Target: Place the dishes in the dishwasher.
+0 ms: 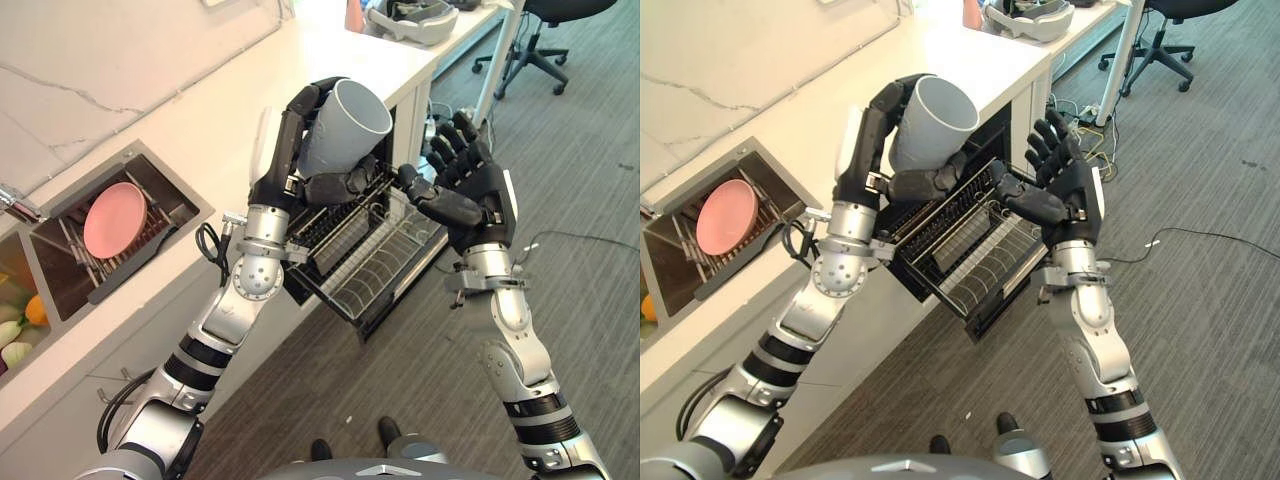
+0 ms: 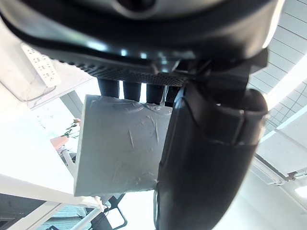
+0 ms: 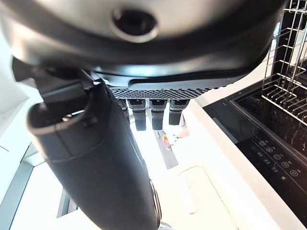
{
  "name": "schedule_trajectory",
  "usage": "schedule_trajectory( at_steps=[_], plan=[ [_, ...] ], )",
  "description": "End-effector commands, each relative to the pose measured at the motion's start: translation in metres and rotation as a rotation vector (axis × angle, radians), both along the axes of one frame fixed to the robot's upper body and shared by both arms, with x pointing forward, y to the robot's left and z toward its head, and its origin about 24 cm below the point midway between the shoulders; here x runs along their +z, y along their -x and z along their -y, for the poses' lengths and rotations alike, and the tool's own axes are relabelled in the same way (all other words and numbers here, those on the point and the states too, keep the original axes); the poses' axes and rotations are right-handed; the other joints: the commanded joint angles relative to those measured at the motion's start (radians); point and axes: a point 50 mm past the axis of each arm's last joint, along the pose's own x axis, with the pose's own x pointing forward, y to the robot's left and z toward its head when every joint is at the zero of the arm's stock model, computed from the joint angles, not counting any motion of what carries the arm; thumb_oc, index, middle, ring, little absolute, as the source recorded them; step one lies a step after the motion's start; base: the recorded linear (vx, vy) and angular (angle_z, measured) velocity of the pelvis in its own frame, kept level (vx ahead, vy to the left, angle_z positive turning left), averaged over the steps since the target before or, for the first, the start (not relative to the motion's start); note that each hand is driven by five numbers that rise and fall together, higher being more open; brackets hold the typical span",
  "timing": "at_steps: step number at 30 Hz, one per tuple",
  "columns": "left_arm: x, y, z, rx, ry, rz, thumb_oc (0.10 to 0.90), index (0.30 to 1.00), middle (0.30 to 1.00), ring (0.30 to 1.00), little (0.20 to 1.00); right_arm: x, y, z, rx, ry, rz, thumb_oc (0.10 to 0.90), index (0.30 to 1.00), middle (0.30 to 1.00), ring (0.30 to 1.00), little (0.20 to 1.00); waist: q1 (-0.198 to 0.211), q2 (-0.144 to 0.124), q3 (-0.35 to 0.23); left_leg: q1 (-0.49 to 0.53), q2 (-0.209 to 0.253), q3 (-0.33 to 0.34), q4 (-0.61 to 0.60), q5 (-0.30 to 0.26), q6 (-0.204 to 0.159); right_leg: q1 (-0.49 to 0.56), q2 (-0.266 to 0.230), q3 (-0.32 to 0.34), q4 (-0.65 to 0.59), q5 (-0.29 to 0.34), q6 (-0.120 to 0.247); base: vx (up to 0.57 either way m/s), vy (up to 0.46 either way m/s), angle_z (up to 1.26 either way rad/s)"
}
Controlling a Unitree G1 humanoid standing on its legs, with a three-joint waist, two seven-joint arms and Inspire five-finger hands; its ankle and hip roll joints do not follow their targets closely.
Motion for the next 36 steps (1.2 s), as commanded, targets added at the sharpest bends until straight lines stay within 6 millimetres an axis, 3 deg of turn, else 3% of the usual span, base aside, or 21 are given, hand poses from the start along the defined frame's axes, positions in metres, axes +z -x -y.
schedule_trajectory(
  at_steps=[1, 15, 21, 30, 36],
  plan=[
    [0.045, -0.001, 0.008, -0.008, 0.013, 0.228, 0.4, 0.3, 0.3, 0.3, 0.3, 0.054, 0.017, -0.016, 0.113, -0.093, 0.32, 0.8, 0.9, 0.9, 0.9, 0.9, 0.019, -0.021, -0.101, -0.005, -0.014, 0.0, 0.005, -0.181, -0.037, 0.006, -0.014, -0.034, 0.008, -0.059, 0.079, 0.01, -0.002, 0.13],
    [0.031, -0.016, 0.008, 0.075, -0.002, 0.164, 0.4, 0.3, 0.3, 0.3, 0.3, 0.05, 0.022, -0.03, 0.259, -0.192, 0.287, 0.8, 0.9, 0.9, 0.9, 0.9, 0.017, -0.029, -0.105, -0.001, -0.013, 0.001, 0.005, -0.184, -0.038, 0.015, -0.027, -0.046, 0.008, -0.059, 0.081, 0.0, 0.005, 0.09],
    [0.025, -0.016, 0.024, 0.035, -0.038, 0.144, 0.4, 0.3, 0.3, 0.3, 0.3, 0.043, 0.017, -0.056, 0.365, -0.256, 0.218, 0.8, 0.9, 0.9, 0.9, 0.9, 0.028, -0.032, -0.107, 0.005, -0.015, -0.002, 0.005, -0.186, -0.036, 0.02, -0.031, -0.05, 0.008, -0.059, 0.08, -0.01, 0.004, 0.07],
    [0.014, -0.009, 0.038, 0.008, -0.056, 0.118, 0.4, 0.3, 0.3, 0.3, 0.3, 0.033, 0.014, -0.067, 0.281, -0.313, 0.131, 0.8, 0.9, 0.9, 0.9, 0.9, 0.04, -0.026, -0.102, 0.004, -0.015, -0.01, 0.005, -0.184, -0.034, 0.02, -0.033, -0.056, 0.008, -0.061, 0.077, -0.01, 0.002, -0.01],
    [0.014, -0.002, 0.052, -0.019, -0.12, 0.158, 0.4, 0.3, 0.3, 0.3, 0.3, 0.036, 0.011, -0.072, 0.241, -0.372, 0.112, 0.8, 0.9, 0.9, 0.9, 0.9, 0.052, -0.025, -0.102, 0.003, -0.016, -0.019, 0.005, -0.184, -0.032, 0.026, -0.036, -0.069, 0.008, -0.065, 0.075, 0.0, 0.0, 0.03]
  ],
)
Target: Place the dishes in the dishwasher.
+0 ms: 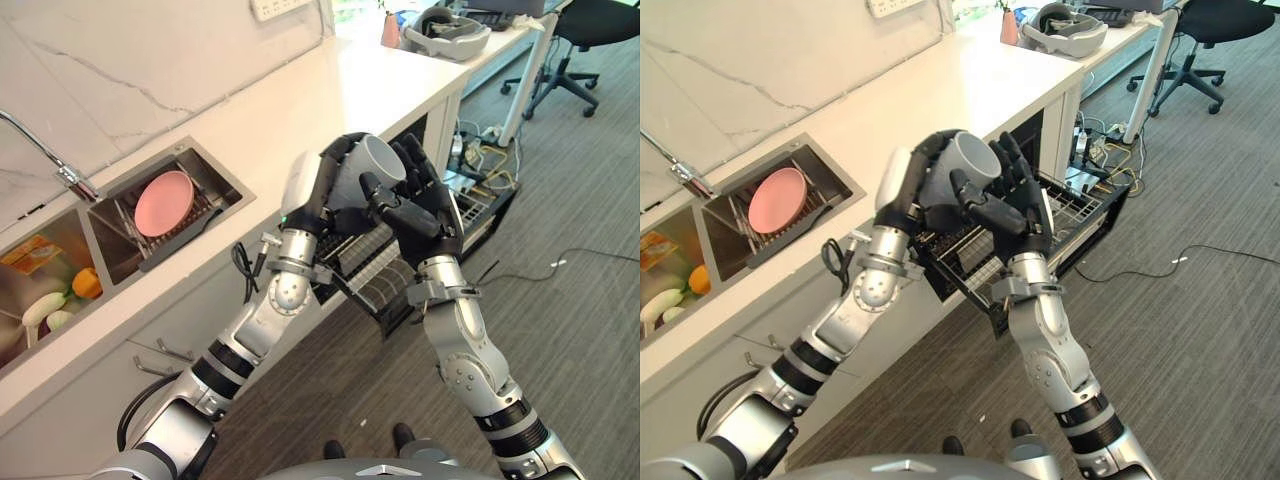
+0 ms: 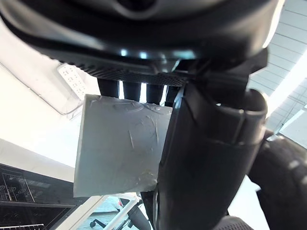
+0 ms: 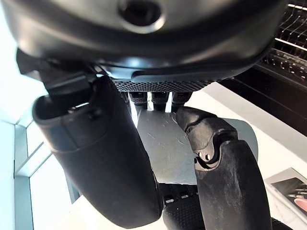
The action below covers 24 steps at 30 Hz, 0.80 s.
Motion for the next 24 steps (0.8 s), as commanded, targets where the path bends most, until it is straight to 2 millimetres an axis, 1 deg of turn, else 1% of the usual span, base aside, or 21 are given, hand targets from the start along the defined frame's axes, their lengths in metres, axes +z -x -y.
schedule_trajectory(
  at_steps=[1, 3, 5, 6, 7, 9, 10, 12, 13, 14, 16, 17, 19, 22, 23, 24],
  plan=[
    [0.059, 0.0, 0.014, -0.046, 0.0, 0.297, 0.4, 0.3, 0.3, 0.3, 0.3, 0.052, 0.002, -0.018, 0.028, -0.12, 0.254, 0.8, 0.9, 0.9, 0.9, 0.9, 0.026, -0.113, -0.06, 0.042, -0.045, -0.014, 0.004, -0.078, -0.028, 0.075, -0.069, -0.007, -0.03, -0.068, 0.078, 0.0, 0.0, 0.0],
    [0.061, 0.0, 0.018, -0.018, -0.101, 0.358, 0.4, 0.3, 0.3, 0.3, 0.3, 0.048, -0.001, -0.019, 0.025, -0.136, 0.225, 0.8, 0.9, 0.9, 0.9, 0.9, 0.029, -0.113, -0.062, 0.041, -0.045, -0.019, 0.004, -0.079, -0.028, 0.076, -0.071, -0.012, -0.03, -0.069, 0.077, 0.0, -0.004, 0.02],
    [0.063, 0.003, 0.028, -0.055, -0.163, 0.398, 0.4, 0.3, 0.3, 0.3, 0.3, 0.046, -0.007, -0.022, 0.042, -0.145, 0.192, 0.8, 0.9, 0.9, 0.9, 0.9, 0.032, -0.114, -0.061, 0.039, -0.046, -0.024, 0.004, -0.078, -0.027, 0.076, -0.07, -0.015, -0.03, -0.07, 0.077, 0.0, -0.004, 0.02],
    [0.063, 0.003, 0.028, -0.055, -0.163, 0.399, 0.4, 0.3, 0.3, 0.3, 0.3, 0.047, -0.007, -0.022, 0.042, -0.145, 0.193, 0.8, 0.9, 0.9, 0.9, 0.9, 0.032, -0.114, -0.061, 0.039, -0.046, -0.024, 0.004, -0.077, -0.027, 0.076, -0.07, -0.015, -0.03, -0.07, 0.077, -0.02, -0.001, 0.06],
    [0.062, 0.007, 0.037, -0.091, -0.199, 0.415, 0.4, 0.3, 0.3, 0.3, 0.3, 0.049, -0.013, -0.024, 0.051, -0.137, 0.187, 0.8, 0.9, 0.9, 0.9, 0.9, 0.036, -0.115, -0.062, 0.037, -0.046, -0.027, 0.004, -0.076, -0.027, 0.077, -0.071, -0.018, -0.03, -0.069, 0.077, -0.01, -0.007, 0.08],
    [0.058, 0.01, 0.045, -0.132, -0.215, 0.412, 0.4, 0.3, 0.3, 0.3, 0.3, 0.046, -0.023, -0.03, 0.064, -0.147, 0.145, 0.8, 0.9, 0.9, 0.9, 0.9, 0.045, -0.118, -0.064, 0.036, -0.046, -0.031, 0.004, -0.075, -0.027, 0.079, -0.073, -0.024, -0.03, -0.07, 0.077, -0.02, -0.013, 0.1],
    [0.058, 0.01, 0.045, -0.132, -0.216, 0.412, 0.4, 0.3, 0.3, 0.3, 0.3, 0.046, -0.023, -0.03, 0.064, -0.148, 0.145, 0.8, 0.9, 0.9, 0.9, 0.9, 0.045, -0.118, -0.063, 0.036, -0.046, -0.031, 0.004, -0.075, -0.027, 0.079, -0.073, -0.024, -0.03, -0.07, 0.077, -0.01, -0.007, 0.08],
    [0.058, 0.012, 0.047, -0.156, -0.228, 0.413, 0.4, 0.3, 0.3, 0.3, 0.3, 0.042, -0.029, -0.03, 0.073, -0.141, 0.118, 0.424, 0.335, 0.335, 0.335, 0.335, 0.048, -0.12, -0.063, 0.037, -0.047, -0.032, 0.004, -0.075, -0.028, 0.08, -0.074, -0.027, -0.03, -0.069, 0.077, 0.0, -0.002, 0.02],
    [0.057, 0.013, 0.049, -0.174, -0.238, 0.411, 0.4, 0.3, 0.3, 0.3, 0.3, 0.04, -0.031, -0.028, 0.066, -0.136, 0.108, 0.4, 0.3, 0.3, 0.3, 0.3, 0.048, -0.12, -0.063, 0.037, -0.046, -0.033, 0.004, -0.074, -0.028, 0.08, -0.074, -0.028, -0.03, -0.069, 0.077, 0.0, 0.0, 0.0],
    [0.059, 0.017, 0.052, -0.216, -0.269, 0.43, 0.4, 0.3, 0.3, 0.3, 0.3, 0.038, -0.035, -0.025, 0.06, -0.124, 0.097, 0.4, 0.3, 0.3, 0.3, 0.3, 0.052, -0.121, -0.064, 0.036, -0.045, -0.035, 0.004, -0.074, -0.028, 0.081, -0.074, -0.03, -0.03, -0.069, 0.076, 0.0, 0.0, 0.0],
    [0.059, 0.017, 0.051, -0.216, -0.269, 0.431, 0.4, 0.3, 0.3, 0.3, 0.3, 0.038, -0.035, -0.025, 0.06, -0.125, 0.097, 0.4, 0.3, 0.3, 0.3, 0.3, 0.052, -0.122, -0.064, 0.036, -0.045, -0.035, 0.004, -0.074, -0.028, 0.081, -0.074, -0.03, -0.03, -0.069, 0.076, 0.0, 0.0, 0.0],
    [0.058, 0.02, 0.051, -0.231, -0.286, 0.431, 0.4, 0.3, 0.3, 0.3, 0.3, 0.041, -0.036, -0.022, 0.054, -0.127, 0.112, 0.4, 0.3, 0.3, 0.3, 0.3, 0.054, -0.123, -0.065, 0.037, -0.044, -0.036, 0.004, -0.074, -0.028, 0.082, -0.074, -0.033, -0.03, -0.071, 0.075, 0.01, 0.003, 0.04],
    [0.049, 0.02, 0.05, -0.243, -0.297, 0.399, 0.4, 0.3, 0.3, 0.3, 0.3, 0.047, -0.037, -0.016, 0.037, -0.132, 0.151, 0.4, 0.3, 0.3, 0.3, 0.3, 0.058, -0.125, -0.065, 0.035, -0.045, -0.039, 0.004, -0.073, -0.029, 0.081, -0.075, -0.037, -0.03, -0.071, 0.076, 0.01, 0.001, 0.07],
    [0.045, 0.02, 0.049, -0.248, -0.291, 0.38, 0.4, 0.3, 0.3, 0.3, 0.3, 0.048, -0.036, -0.015, 0.035, -0.136, 0.163, 0.4, 0.3, 0.3, 0.3, 0.3, 0.059, -0.126, -0.065, 0.035, -0.045, -0.041, 0.004, -0.073, -0.029, 0.082, -0.076, -0.04, -0.03, -0.071, 0.077, 0.0, -0.002, 0.1],
    [0.043, 0.02, 0.048, -0.25, -0.286, 0.366, 0.4, 0.3, 0.3, 0.3, 0.3, 0.049, -0.036, -0.012, 0.031, -0.14, 0.171, 0.4, 0.3, 0.3, 0.3, 0.3, 0.06, -0.127, -0.065, 0.034, -0.045, -0.043, 0.004, -0.072, -0.029, 0.082, -0.076, -0.042, -0.03, -0.071, 0.077, 0.0, -0.002, 0.03],
    [0.039, 0.02, 0.046, -0.257, -0.264, 0.328, 0.4, 0.3, 0.3, 0.3, 0.3, 0.051, -0.037, -0.006, 0.013, -0.142, 0.189, 0.4, 0.3, 0.3, 0.3, 0.3, 0.061, -0.128, -0.065, 0.031, -0.045, -0.046, 0.004, -0.07, -0.031, 0.082, -0.077, -0.047, -0.03, -0.071, 0.076, 0.0, -0.002, 0.03]
  ],
)
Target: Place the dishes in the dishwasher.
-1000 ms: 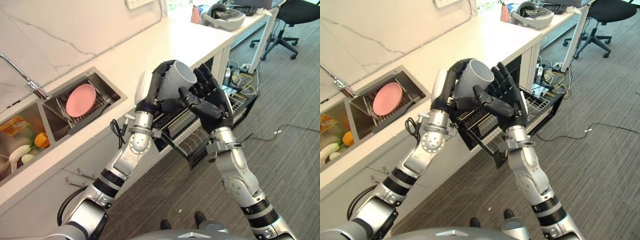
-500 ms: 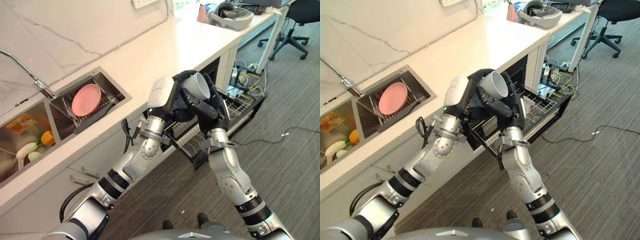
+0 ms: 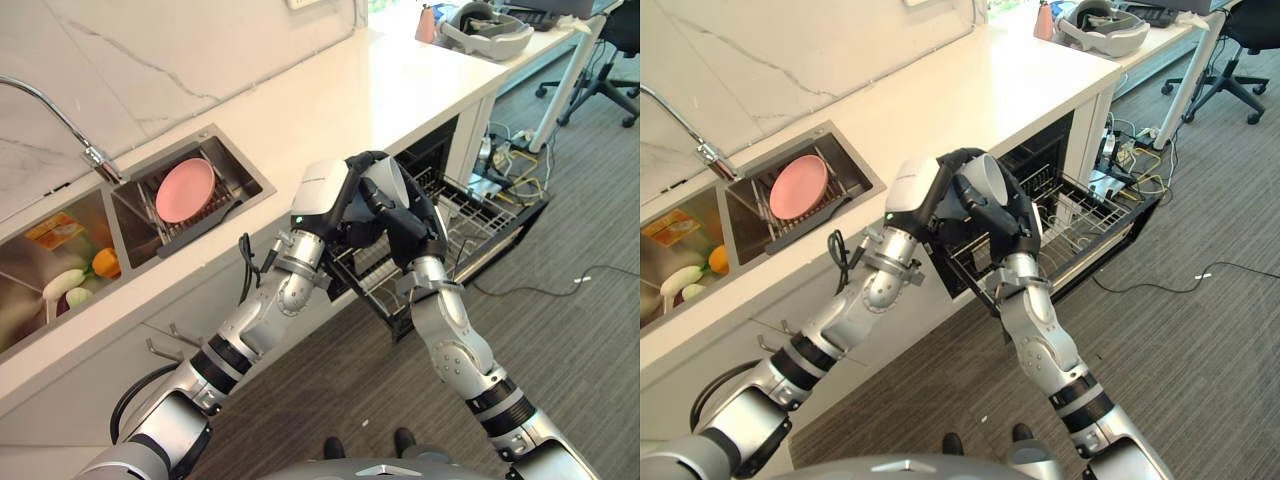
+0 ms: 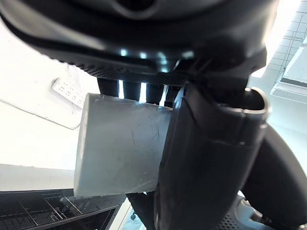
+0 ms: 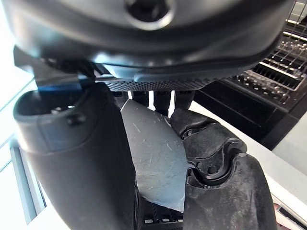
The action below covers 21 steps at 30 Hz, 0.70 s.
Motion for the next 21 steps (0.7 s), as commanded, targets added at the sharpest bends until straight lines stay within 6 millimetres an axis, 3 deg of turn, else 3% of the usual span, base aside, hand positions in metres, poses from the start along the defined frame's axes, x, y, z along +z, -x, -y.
schedule_trajectory(
  at_steps=[1, 2, 3, 9, 10, 13, 16, 20, 21],
  plan=[
    [0.043, 0.025, 0.046, -0.319, 0.037, 0.215, 0.4, 0.3, 0.3, 0.3, 0.3, 0.076, -0.014, -0.004, 0.01, -0.143, 0.346, 0.4, 0.3, 0.3, 0.3, 0.3, 0.023, -0.116, -0.073, 0.03, -0.043, -0.002, 0.004, -0.071, -0.03, 0.061, -0.075, -0.006, -0.027, -0.055, 0.078, 0.0, 0.0, 0.0],
    [0.038, 0.025, 0.041, -0.315, 0.073, 0.174, 0.439, 0.359, 0.359, 0.359, 0.359, 0.079, -0.013, 0.004, -0.015, -0.14, 0.37, 0.4, 0.3, 0.3, 0.3, 0.3, 0.026, -0.117, -0.072, 0.028, -0.043, -0.004, 0.004, -0.07, -0.032, 0.06, -0.076, -0.01, -0.027, -0.055, 0.079, 0.0, 0.0, 0.0],
    [0.034, 0.024, 0.036, -0.3, 0.097, 0.147, 0.8, 0.9, 0.9, 0.9, 0.9, 0.081, -0.012, 0.01, -0.033, -0.129, 0.388, 0.4, 0.3, 0.3, 0.3, 0.3, 0.028, -0.118, -0.073, 0.027, -0.043, -0.005, 0.004, -0.071, -0.032, 0.06, -0.077, -0.014, -0.027, -0.056, 0.078, 0.01, -0.01, 0.04],
    [0.04, 0.028, -0.001, -0.217, 0.192, 0.146, 0.8, 0.9, 0.9, 0.9, 0.9, 0.078, -0.005, 0.053, -0.18, -0.027, 0.409, 0.4, 0.3, 0.3, 0.3, 0.3, 0.04, -0.126, -0.074, 0.021, -0.043, -0.017, 0.004, -0.07, -0.035, 0.062, -0.08, -0.033, -0.027, -0.059, 0.082, 0.01, -0.01, 0.1],
    [0.04, 0.028, -0.001, -0.217, 0.192, 0.146, 0.8, 0.9, 0.9, 0.9, 0.9, 0.078, -0.005, 0.053, -0.18, -0.027, 0.409, 0.4, 0.3, 0.3, 0.3, 0.3, 0.04, -0.126, -0.074, 0.021, -0.043, -0.017, 0.004, -0.07, -0.035, 0.062, -0.08, -0.033, -0.027, -0.059, 0.082, 0.0, 0.0, 0.0],
    [0.042, 0.035, -0.023, -0.176, 0.257, 0.146, 0.8, 0.9, 0.9, 0.9, 0.9, 0.076, 0.0, 0.093, -0.366, 0.024, 0.4, 0.4, 0.3, 0.3, 0.3, 0.3, 0.051, -0.133, -0.076, 0.012, -0.044, -0.036, 0.004, -0.064, -0.036, 0.063, -0.084, -0.055, -0.027, -0.057, 0.084, 0.01, -0.015, 0.17],
    [0.037, 0.036, -0.033, -0.155, 0.278, 0.118, 0.8, 0.9, 0.9, 0.9, 0.9, 0.078, 0.003, 0.116, -0.484, 0.1, 0.397, 0.4, 0.3, 0.3, 0.3, 0.3, 0.058, -0.14, -0.08, 0.011, -0.047, -0.048, 0.004, -0.07, -0.037, 0.069, -0.085, -0.07, -0.027, -0.064, 0.086, 0.02, -0.014, 0.2],
    [0.034, 0.037, -0.038, -0.148, 0.285, 0.101, 0.8, 0.9, 0.9, 0.9, 0.9, 0.079, 0.002, 0.126, -0.529, 0.157, 0.385, 0.4, 0.3, 0.3, 0.3, 0.3, 0.06, -0.143, -0.08, 0.009, -0.048, -0.054, 0.004, -0.069, -0.038, 0.071, -0.086, -0.076, -0.027, -0.067, 0.086, 0.0, -0.004, 0.04],
    [0.025, 0.037, -0.047, -0.125, 0.285, 0.055, 0.8, 0.9, 0.9, 0.9, 0.9, 0.084, 0.003, 0.143, -0.603, 0.368, 0.38, 0.4, 0.3, 0.3, 0.3, 0.3, 0.065, -0.148, -0.079, 0.005, -0.049, -0.057, 0.004, -0.06, -0.038, 0.069, -0.086, -0.08, -0.027, -0.06, 0.087, 0.0, 0.0, 0.0]
  ],
)
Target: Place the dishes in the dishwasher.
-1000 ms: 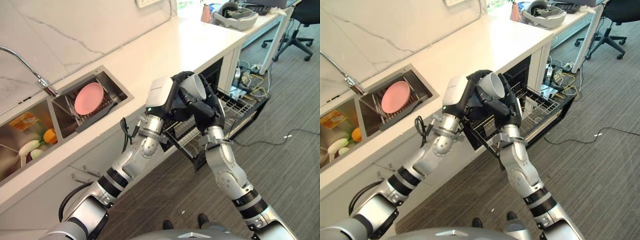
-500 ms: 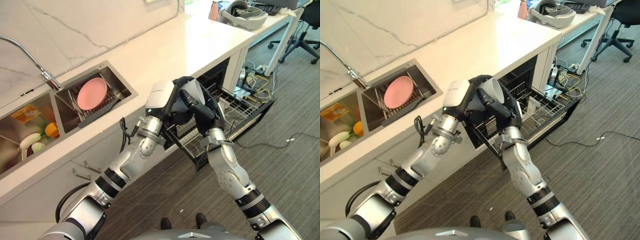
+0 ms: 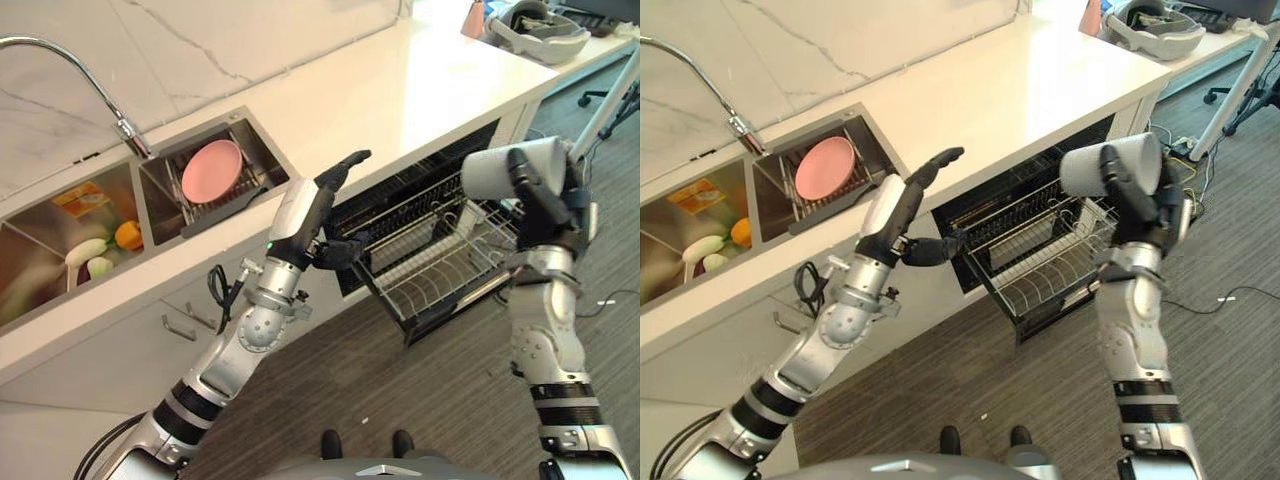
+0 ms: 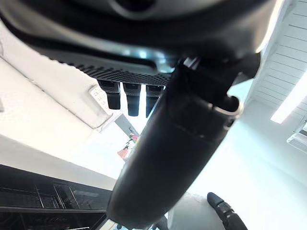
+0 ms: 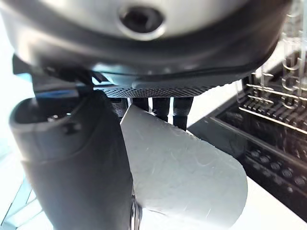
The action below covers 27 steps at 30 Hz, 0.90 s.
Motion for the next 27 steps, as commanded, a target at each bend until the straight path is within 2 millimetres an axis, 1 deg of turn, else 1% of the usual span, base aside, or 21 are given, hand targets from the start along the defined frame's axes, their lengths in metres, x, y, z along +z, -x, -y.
schedule_trajectory(
  at_steps=[1, 2, 4, 5, 6, 7, 10, 12, 13, 14, 15, 16, 17, 18, 19, 20, 21, 22, 24, 25, 27],
  plan=[
    [0.028, -0.004, -0.014, -0.015, 0.058, 0.132, 0.8, 0.9, 0.9, 0.9, 0.9, 0.057, -0.003, -0.002, -0.047, 0.386, 0.163, 0.4, 0.3, 0.3, 0.3, 0.3, 0.024, -0.127, -0.084, 0.022, -0.035, 0.006, 0.004, -0.066, -0.039, 0.041, -0.073, -0.016, 0.01, -0.066, 0.087, -0.01, -0.029, 0.04],
    [0.02, -0.004, -0.015, -0.031, 0.064, 0.079, 0.8, 0.9, 0.9, 0.9, 0.9, 0.057, -0.006, 0.005, -0.07, 0.487, 0.112, 0.4, 0.3, 0.3, 0.3, 0.3, 0.027, -0.131, -0.082, 0.023, -0.035, 0.005, 0.004, -0.065, -0.04, 0.043, -0.073, -0.02, 0.01, -0.067, 0.088, 0.0, -0.021, 0.09],
    [0.0, -0.007, -0.015, -0.061, 0.059, -0.047, 0.8, 0.9, 0.9, 0.9, 0.9, 0.049, -0.016, 0.018, -0.061, 0.555, -0.001, 0.4, 0.3, 0.3, 0.3, 0.3, 0.031, -0.135, -0.078, 0.023, -0.035, 0.003, 0.004, -0.064, -0.041, 0.044, -0.074, -0.026, 0.01, -0.065, 0.091, -0.02, -0.017, 0.11],
    [-0.021, -0.004, -0.019, -0.1, -0.006, -0.169, 0.8, 0.9, 0.9, 0.9, 0.9, 0.043, -0.024, 0.028, -0.033, 0.685, -0.119, 0.4, 0.3, 0.3, 0.3, 0.3, 0.036, -0.138, -0.075, 0.023, -0.034, 0.002, 0.004, -0.063, -0.041, 0.045, -0.074, -0.028, 0.01, -0.064, 0.092, -0.02, -0.005, 0.05],
    [-0.027, -0.002, -0.022, -0.11, -0.027, -0.202, 0.8, 0.9, 0.9, 0.9, 0.9, 0.044, -0.025, 0.032, -0.041, 0.723, -0.148, 0.4, 0.3, 0.3, 0.3, 0.3, 0.037, -0.138, -0.073, 0.023, -0.034, 0.003, 0.004, -0.063, -0.042, 0.046, -0.074, -0.03, 0.01, -0.064, 0.093, 0.0, 0.0, 0.0],
    [-0.042, 0.002, -0.027, -0.116, -0.049, -0.287, 0.8, 0.9, 0.9, 0.9, 0.9, 0.041, -0.028, 0.037, -0.036, 0.804, -0.211, 0.4, 0.3, 0.3, 0.3, 0.3, 0.043, -0.139, -0.071, 0.024, -0.034, 0.001, 0.004, -0.062, -0.042, 0.047, -0.075, -0.035, 0.01, -0.063, 0.094, 0.0, 0.0, 0.0],
    [-0.047, 0.003, -0.031, -0.105, -0.049, -0.308, 0.8, 0.9, 0.9, 0.9, 0.9, 0.04, -0.03, 0.038, -0.032, 0.822, -0.227, 0.4, 0.3, 0.3, 0.3, 0.3, 0.042, -0.139, -0.07, 0.024, -0.034, 0.001, 0.004, -0.063, -0.042, 0.048, -0.075, -0.036, 0.01, -0.064, 0.094, 0.0, 0.0, 0.0],
    [-0.092, 0.015, -0.048, -0.06, -0.049, -0.546, 0.8, 0.9, 0.9, 0.9, 0.9, 0.019, -0.039, 0.059, -0.037, 0.904, -0.425, 0.4, 0.3, 0.3, 0.3, 0.3, 0.062, -0.148, -0.06, 0.023, -0.034, -0.007, 0.004, -0.06, -0.043, 0.053, -0.078, -0.05, 0.01, -0.064, 0.094, -0.03, 0.007, 0.06],
    [-0.099, 0.017, -0.051, -0.052, -0.048, -0.584, 0.8, 0.9, 0.9, 0.9, 0.9, 0.017, -0.04, 0.061, -0.037, 0.911, -0.451, 0.4, 0.3, 0.3, 0.3, 0.3, 0.064, -0.149, -0.057, 0.021, -0.034, -0.009, 0.004, -0.06, -0.043, 0.053, -0.079, -0.053, 0.01, -0.065, 0.095, -0.02, 0.006, 0.12],
    [-0.099, 0.017, -0.051, -0.052, -0.048, -0.584, 0.8, 0.9, 0.9, 0.9, 0.9, 0.018, -0.041, 0.061, -0.036, 0.911, -0.45, 0.4, 0.3, 0.3, 0.3, 0.3, 0.063, -0.149, -0.057, 0.021, -0.034, -0.009, 0.004, -0.06, -0.043, 0.053, -0.079, -0.053, 0.01, -0.065, 0.095, -0.01, 0.002, 0.29],
    [-0.108, 0.021, -0.055, -0.038, -0.036, -0.632, 0.8, 0.9, 0.9, 0.9, 0.9, 0.013, -0.043, 0.063, -0.025, 0.931, -0.486, 0.4, 0.3, 0.3, 0.3, 0.3, 0.068, -0.151, -0.053, 0.018, -0.036, -0.014, 0.004, -0.058, -0.043, 0.053, -0.08, -0.058, 0.01, -0.065, 0.094, 0.02, -0.012, 0.36],
    [-0.127, 0.03, -0.062, -0.01, -0.048, -0.727, 0.8, 0.9, 0.9, 0.9, 0.9, 0.003, -0.043, 0.07, -0.023, 0.941, -0.562, 0.4, 0.3, 0.3, 0.3, 0.3, 0.083, -0.157, -0.047, 0.017, -0.037, -0.023, 0.004, -0.065, -0.046, 0.059, -0.082, -0.071, 0.01, -0.077, 0.095, 0.01, -0.013, 0.32],
    [-0.137, 0.035, -0.068, 0.016, -0.044, -0.775, 0.8, 0.9, 0.9, 0.9, 0.9, -0.002, -0.043, 0.072, -0.02, 0.936, -0.59, 0.4, 0.3, 0.3, 0.3, 0.3, 0.091, -0.159, -0.041, 0.013, -0.038, -0.028, 0.004, -0.063, -0.047, 0.059, -0.084, -0.08, 0.01, -0.078, 0.094, 0.01, -0.015, 0.18],
    [-0.145, 0.039, -0.071, 0.037, -0.042, -0.812, 0.8, 0.9, 0.9, 0.9, 0.9, -0.004, -0.045, 0.073, -0.021, 0.935, -0.606, 0.4, 0.3, 0.3, 0.3, 0.3, 0.094, -0.161, -0.038, 0.008, -0.039, -0.034, 0.004, -0.06, -0.048, 0.058, -0.085, -0.087, 0.01, -0.078, 0.094, -0.01, -0.003, 0.08],
    [-0.145, 0.039, -0.071, 0.037, -0.042, -0.812, 0.8, 0.9, 0.9, 0.9, 0.9, -0.004, -0.045, 0.073, -0.021, 0.935, -0.606, 0.4, 0.3, 0.3, 0.3, 0.3, 0.094, -0.161, -0.038, 0.008, -0.039, -0.034, 0.004, -0.06, -0.048, 0.058, -0.085, -0.087, 0.01, -0.078, 0.094, -0.02, -0.01, 0.24],
    [-0.157, 0.044, -0.078, 0.085, -0.029, -0.868, 0.8, 0.9, 0.9, 0.9, 0.9, -0.008, -0.045, 0.073, -0.016, 0.944, -0.623, 0.4, 0.3, 0.3, 0.3, 0.3, 0.103, -0.163, -0.031, 0.0, -0.039, -0.039, 0.004, -0.055, -0.05, 0.056, -0.085, -0.094, 0.01, -0.078, 0.093, -0.04, -0.019, 0.28],
    [-0.184, 0.053, -0.088, 0.161, -0.081, -0.972, 0.8, 0.9, 0.9, 0.9, 0.9, -0.017, -0.045, 0.073, -0.01, 0.917, -0.653, 0.4, 0.3, 0.3, 0.3, 0.3, 0.113, -0.167, -0.02, -0.016, -0.039, -0.051, 0.004, -0.046, -0.054, 0.049, -0.085, -0.107, 0.01, -0.078, 0.092, -0.04, -0.02, 0.3],
    [-0.184, 0.052, -0.087, 0.16, -0.081, -0.969, 0.8, 0.9, 0.9, 0.9, 0.9, -0.017, -0.045, 0.074, -0.011, 0.917, -0.652, 0.4, 0.3, 0.3, 0.3, 0.3, 0.111, -0.166, -0.02, -0.018, -0.039, -0.053, 0.004, -0.046, -0.054, 0.048, -0.085, -0.109, 0.01, -0.079, 0.092, -0.02, -0.014, 0.19],
    [-0.209, 0.068, -0.101, 0.248, -0.185, -1.059, 0.8, 0.9, 0.9, 0.9, 0.9, -0.029, -0.043, 0.072, 0.012, 0.91, -0.688, 0.4, 0.3, 0.3, 0.3, 0.3, 0.123, -0.169, -0.012, -0.032, -0.042, -0.066, 0.004, -0.038, -0.059, 0.042, -0.086, -0.13, 0.01, -0.081, 0.091, 0.01, -0.006, 0.31],
    [-0.209, 0.068, -0.101, 0.248, -0.185, -1.059, 0.8, 0.9, 0.9, 0.9, 0.9, -0.029, -0.043, 0.072, 0.012, 0.91, -0.688, 0.4, 0.3, 0.3, 0.3, 0.3, 0.123, -0.169, -0.012, -0.032, -0.042, -0.066, 0.004, -0.038, -0.059, 0.042, -0.086, -0.13, 0.01, -0.081, 0.091, 0.02, -0.001, 0.34],
    [-0.242, 0.103, -0.125, 0.414, -0.218, -1.231, 0.8, 0.9, 0.9, 0.9, 0.9, -0.041, -0.041, 0.07, 0.033, 0.914, -0.727, 0.4, 0.3, 0.3, 0.3, 0.3, 0.14, -0.175, -0.006, -0.052, -0.043, -0.077, 0.004, -0.03, -0.064, 0.035, -0.087, -0.152, 0.01, -0.088, 0.091, 0.04, -0.004, 0.29]
  ],
)
